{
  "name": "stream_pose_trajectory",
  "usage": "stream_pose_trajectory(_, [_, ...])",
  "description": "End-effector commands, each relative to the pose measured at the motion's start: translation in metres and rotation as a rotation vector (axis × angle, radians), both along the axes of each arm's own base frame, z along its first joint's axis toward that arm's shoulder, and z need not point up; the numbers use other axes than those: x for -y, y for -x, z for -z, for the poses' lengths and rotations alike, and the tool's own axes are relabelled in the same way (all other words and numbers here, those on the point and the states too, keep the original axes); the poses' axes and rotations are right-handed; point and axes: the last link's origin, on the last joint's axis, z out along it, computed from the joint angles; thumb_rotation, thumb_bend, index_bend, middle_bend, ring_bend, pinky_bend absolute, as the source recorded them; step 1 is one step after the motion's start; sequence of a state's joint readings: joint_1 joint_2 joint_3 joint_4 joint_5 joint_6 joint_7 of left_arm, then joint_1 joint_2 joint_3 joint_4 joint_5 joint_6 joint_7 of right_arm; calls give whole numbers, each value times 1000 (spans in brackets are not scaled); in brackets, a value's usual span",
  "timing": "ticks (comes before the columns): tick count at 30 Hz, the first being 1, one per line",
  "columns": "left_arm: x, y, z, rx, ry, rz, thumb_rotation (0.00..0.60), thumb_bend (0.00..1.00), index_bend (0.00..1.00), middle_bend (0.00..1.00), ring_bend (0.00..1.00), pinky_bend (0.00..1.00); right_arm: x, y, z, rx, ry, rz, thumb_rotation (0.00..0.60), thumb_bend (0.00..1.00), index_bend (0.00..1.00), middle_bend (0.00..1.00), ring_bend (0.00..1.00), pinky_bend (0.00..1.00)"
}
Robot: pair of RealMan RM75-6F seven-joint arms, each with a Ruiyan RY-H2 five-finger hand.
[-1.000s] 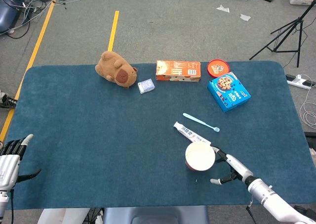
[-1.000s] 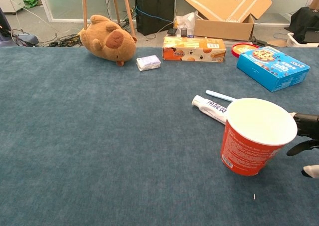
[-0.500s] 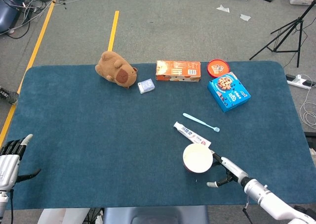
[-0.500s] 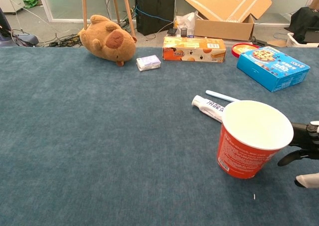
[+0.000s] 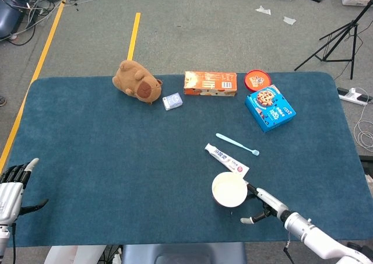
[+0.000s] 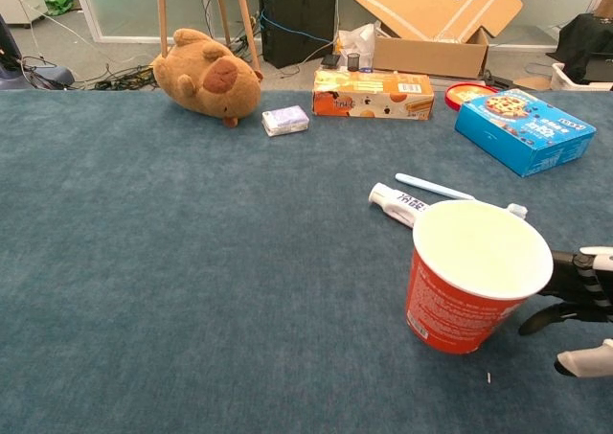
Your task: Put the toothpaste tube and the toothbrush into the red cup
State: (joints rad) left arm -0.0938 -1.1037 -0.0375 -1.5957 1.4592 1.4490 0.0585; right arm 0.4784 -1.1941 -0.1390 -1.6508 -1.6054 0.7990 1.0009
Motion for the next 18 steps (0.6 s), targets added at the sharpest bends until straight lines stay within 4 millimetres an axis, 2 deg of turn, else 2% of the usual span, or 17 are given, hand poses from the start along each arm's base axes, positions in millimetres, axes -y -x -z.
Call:
stream_pose_trajectory(1, [0, 0, 0, 0, 0, 0, 600, 0, 42, 173, 156, 136, 0, -2, 4, 9, -14, -5, 600, 0, 0, 0, 0, 214])
stream_pose_trajectory(12, [0, 0, 0, 0, 1, 1, 600, 0, 42, 173, 156, 136, -3, -7, 13, 34, -51, -24, 600, 0, 0, 0, 0, 214])
stream_pose_trajectory(18, [0, 0, 0, -2, 2, 1, 600, 0, 42, 174, 156, 136, -5, -10, 10, 50, -58, -31, 600, 0, 0, 0, 0, 213])
